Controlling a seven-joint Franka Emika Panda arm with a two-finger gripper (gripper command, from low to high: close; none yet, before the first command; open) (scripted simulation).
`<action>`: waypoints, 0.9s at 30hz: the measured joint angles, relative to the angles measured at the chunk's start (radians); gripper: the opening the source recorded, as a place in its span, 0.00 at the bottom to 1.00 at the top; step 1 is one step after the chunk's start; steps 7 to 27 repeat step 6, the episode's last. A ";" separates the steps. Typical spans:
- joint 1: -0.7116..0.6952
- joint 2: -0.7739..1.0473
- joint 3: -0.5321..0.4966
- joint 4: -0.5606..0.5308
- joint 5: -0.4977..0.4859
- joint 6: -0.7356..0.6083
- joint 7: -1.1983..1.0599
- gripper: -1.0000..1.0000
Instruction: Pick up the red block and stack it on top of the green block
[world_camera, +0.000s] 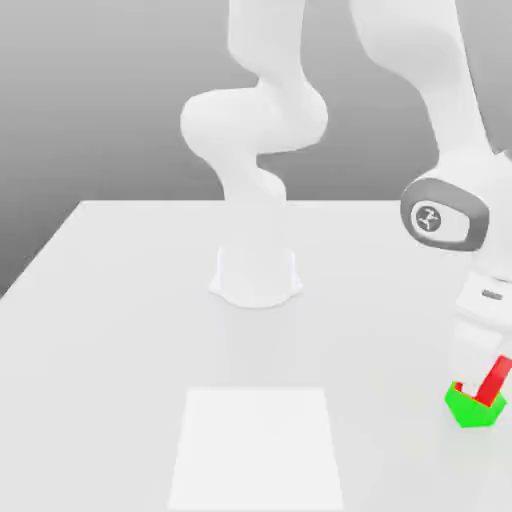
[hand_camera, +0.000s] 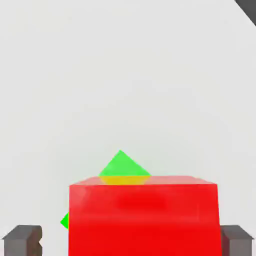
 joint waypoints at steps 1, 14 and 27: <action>0.007 0.014 -0.009 0.001 -0.013 0.012 0.009 1.00; -0.019 -0.120 0.041 -0.008 0.114 -0.101 -0.083 1.00; -0.019 -0.120 0.041 -0.008 0.114 -0.101 -0.083 1.00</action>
